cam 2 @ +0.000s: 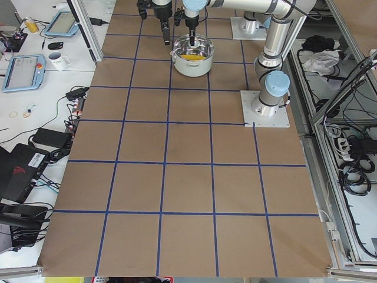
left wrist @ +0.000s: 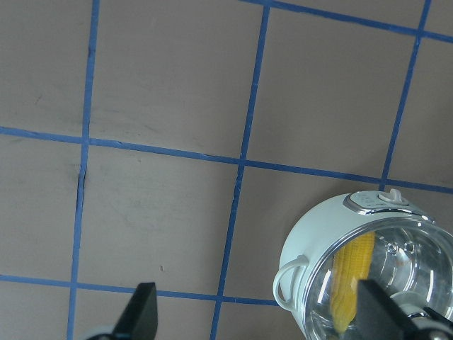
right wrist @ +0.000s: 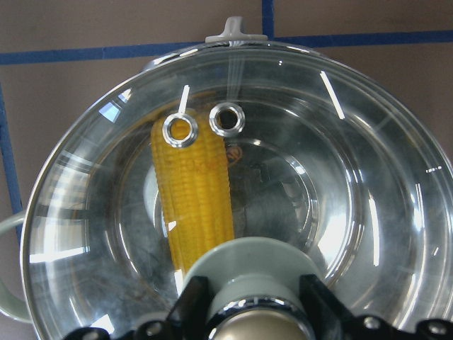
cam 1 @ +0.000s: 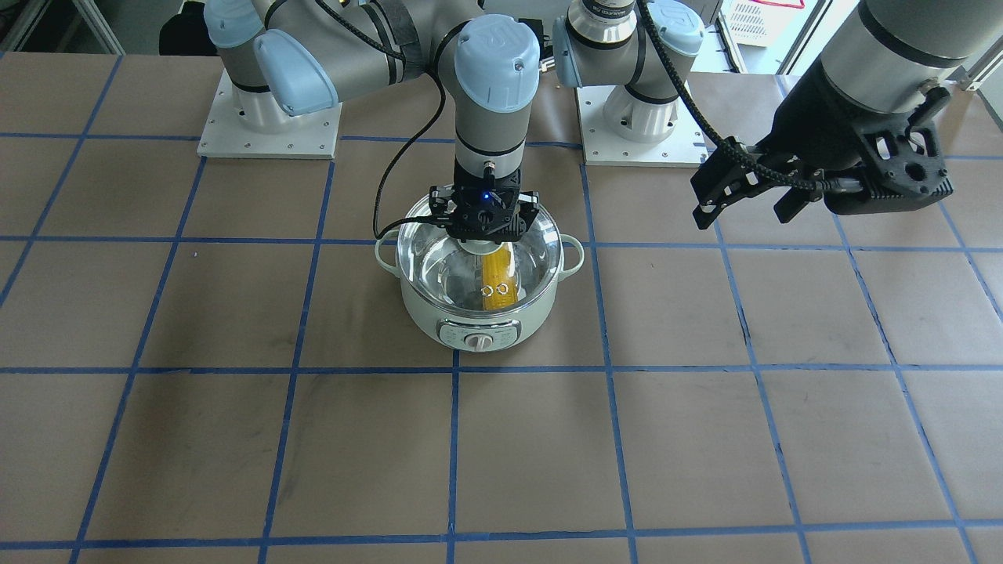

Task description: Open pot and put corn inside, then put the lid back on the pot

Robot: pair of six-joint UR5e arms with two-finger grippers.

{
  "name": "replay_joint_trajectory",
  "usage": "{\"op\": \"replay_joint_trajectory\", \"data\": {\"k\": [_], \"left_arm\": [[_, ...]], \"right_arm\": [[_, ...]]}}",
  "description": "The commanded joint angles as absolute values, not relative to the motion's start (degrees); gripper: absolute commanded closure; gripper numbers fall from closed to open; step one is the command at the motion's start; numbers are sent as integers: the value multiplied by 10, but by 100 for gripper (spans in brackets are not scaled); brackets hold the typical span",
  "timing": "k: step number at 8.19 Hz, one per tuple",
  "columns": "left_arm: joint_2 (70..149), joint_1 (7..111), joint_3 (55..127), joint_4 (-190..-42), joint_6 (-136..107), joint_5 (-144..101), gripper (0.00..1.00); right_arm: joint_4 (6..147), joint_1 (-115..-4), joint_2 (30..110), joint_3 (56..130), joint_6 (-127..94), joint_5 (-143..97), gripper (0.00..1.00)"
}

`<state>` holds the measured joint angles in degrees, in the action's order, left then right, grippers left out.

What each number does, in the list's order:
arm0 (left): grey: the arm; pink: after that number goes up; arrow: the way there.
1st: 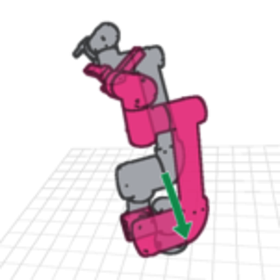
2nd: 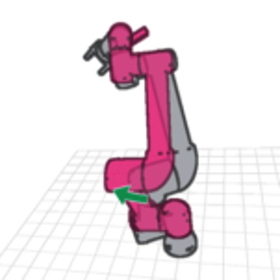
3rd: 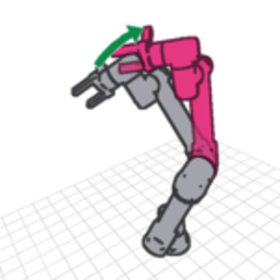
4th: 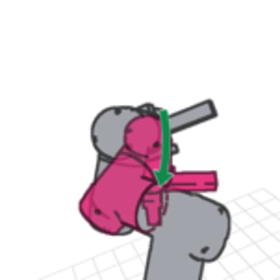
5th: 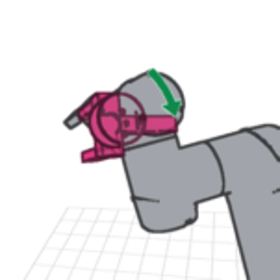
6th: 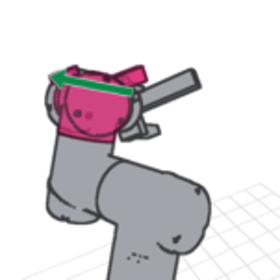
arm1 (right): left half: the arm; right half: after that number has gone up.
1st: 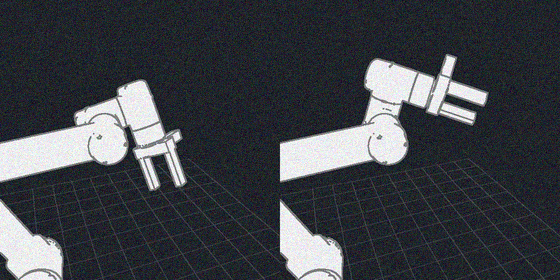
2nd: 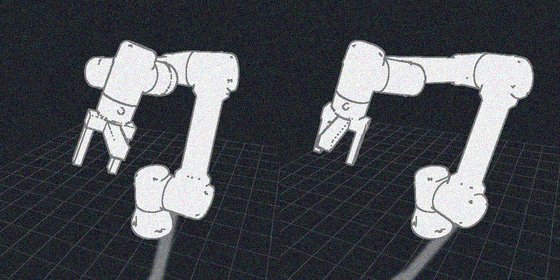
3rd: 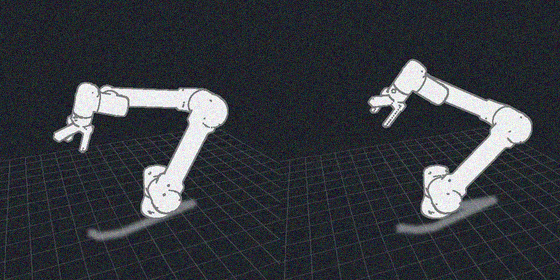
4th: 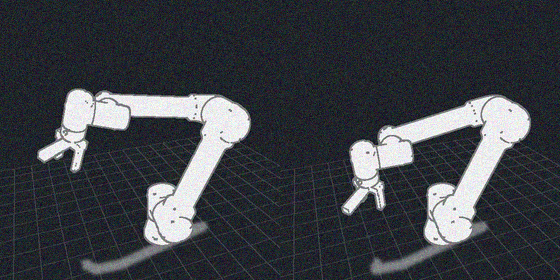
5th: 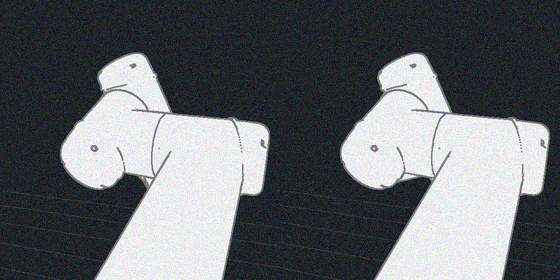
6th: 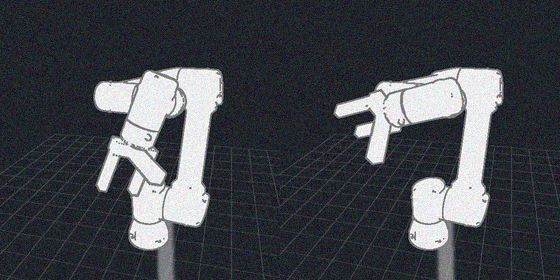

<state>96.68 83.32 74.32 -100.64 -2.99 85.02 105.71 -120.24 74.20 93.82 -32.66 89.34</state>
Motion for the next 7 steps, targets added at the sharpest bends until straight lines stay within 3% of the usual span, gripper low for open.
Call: {"op": "replay_joint_trajectory", "data": {"k": [1, 4, 7], "left_arm": [[967, 833, 744, -1006, -30, 851, 0], [967, 833, 744, -1006, -29, 852, 0], [967, 833, 744, -1006, -29, 851, 0]], "right_arm": [[1056, -1202, 740, 940, -328, 895, 0], [1058, -1199, 752, 939, -326, 896, 0], [1028, -1157, 830, 934, -322, 902, 0]]}}
